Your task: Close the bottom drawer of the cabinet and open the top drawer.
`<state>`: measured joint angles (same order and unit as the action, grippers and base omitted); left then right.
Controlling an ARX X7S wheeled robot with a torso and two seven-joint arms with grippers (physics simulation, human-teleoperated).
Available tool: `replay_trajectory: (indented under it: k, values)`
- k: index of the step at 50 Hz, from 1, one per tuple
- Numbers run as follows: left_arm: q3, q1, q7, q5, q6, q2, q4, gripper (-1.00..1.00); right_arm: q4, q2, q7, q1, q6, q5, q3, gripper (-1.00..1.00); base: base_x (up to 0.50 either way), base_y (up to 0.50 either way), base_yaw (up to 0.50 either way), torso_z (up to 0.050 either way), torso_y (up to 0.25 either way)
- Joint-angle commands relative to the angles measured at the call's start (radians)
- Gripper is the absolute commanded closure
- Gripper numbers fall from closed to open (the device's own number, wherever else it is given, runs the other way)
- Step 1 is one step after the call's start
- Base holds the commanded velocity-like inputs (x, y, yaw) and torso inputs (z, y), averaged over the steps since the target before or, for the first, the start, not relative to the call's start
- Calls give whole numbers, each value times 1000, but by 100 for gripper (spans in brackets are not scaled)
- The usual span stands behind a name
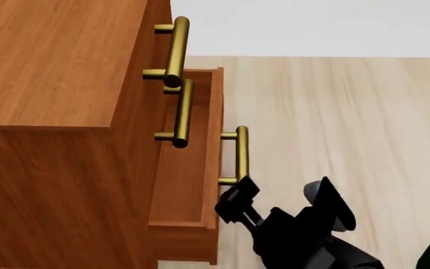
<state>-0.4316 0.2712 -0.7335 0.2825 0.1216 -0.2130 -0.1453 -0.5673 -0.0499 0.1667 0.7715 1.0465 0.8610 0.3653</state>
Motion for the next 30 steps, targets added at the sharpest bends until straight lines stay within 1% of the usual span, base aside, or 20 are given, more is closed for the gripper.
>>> replay_trajectory:
  k: [1, 6, 11, 16, 19, 27, 30]
  values:
    - [6, 3, -9, -2, -11, -7, -6, -100, -131, 9, -51, 62, 76, 82, -13, -100, 0, 0, 0, 0, 0]
    - [9, 0, -14, -4, -17, -8, -14, -100, -163, 21, -61, 94, 113, 116, -19, -100, 0, 0, 1, 0, 0]
    - [11, 3, -13, -6, -11, -10, -7, -100, -241, 18, -130, 143, 112, 106, -70, -100, 0, 0, 1, 0, 0]
    - [11, 1, -15, -3, -9, -10, -7, -100, -352, 17, -203, 200, 74, 69, -131, -100, 0, 0, 1, 0, 0]
    - [11, -1, -16, -1, -10, -11, -10, -100, -386, 20, -221, 223, 63, 60, -152, -100, 0, 0, 1, 0, 0]
    - [11, -2, -19, 2, -7, -12, -10, -100, -584, 43, -324, 318, -18, 0, -248, -100, 0, 0, 1, 0, 0]
    - [11, -2, -19, 5, -5, -12, -9, -100, -641, 49, -350, 344, -45, 40, -322, -100, 0, 0, 2, 0, 0]
